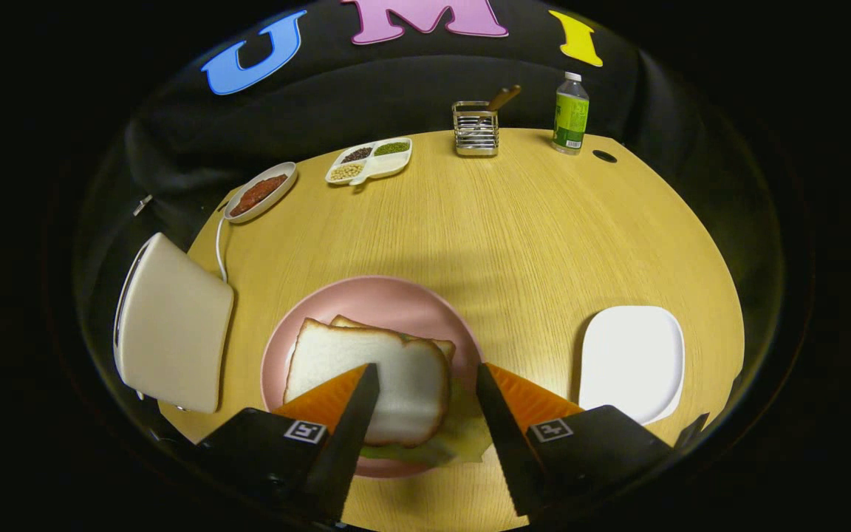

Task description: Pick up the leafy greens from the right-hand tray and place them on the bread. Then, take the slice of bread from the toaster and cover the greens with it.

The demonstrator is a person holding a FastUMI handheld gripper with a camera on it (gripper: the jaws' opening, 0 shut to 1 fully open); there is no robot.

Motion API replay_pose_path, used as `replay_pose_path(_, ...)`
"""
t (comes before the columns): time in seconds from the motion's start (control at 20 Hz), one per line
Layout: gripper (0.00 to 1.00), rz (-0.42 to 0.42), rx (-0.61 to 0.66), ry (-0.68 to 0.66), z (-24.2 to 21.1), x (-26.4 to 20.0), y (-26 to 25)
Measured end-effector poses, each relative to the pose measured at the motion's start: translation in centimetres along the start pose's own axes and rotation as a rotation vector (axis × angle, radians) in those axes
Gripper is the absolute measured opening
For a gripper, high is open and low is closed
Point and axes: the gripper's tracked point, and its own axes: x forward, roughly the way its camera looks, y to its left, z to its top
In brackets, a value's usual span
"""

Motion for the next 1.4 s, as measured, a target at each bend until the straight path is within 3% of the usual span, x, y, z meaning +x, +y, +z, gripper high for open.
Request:
replay_pose_path(0.1,1.0,0.005,-0.025,-0.014,0.1,-0.7,0.0)
replay_pose_path(0.25,1.0,0.011,-0.006,-0.059,1.1,-2.2,-0.7)
replay_pose_path(0.45,0.99,0.078,-0.016,-0.176,4.9,-6.0,-0.6)
replay_pose_path(1.0,0.99,0.167,-0.213,-0.599,15.5,-24.2,-1.4)
replay_pose_path(1.4,0.99,0.18,-0.202,-0.674,17.2,-30.6,-2.4)
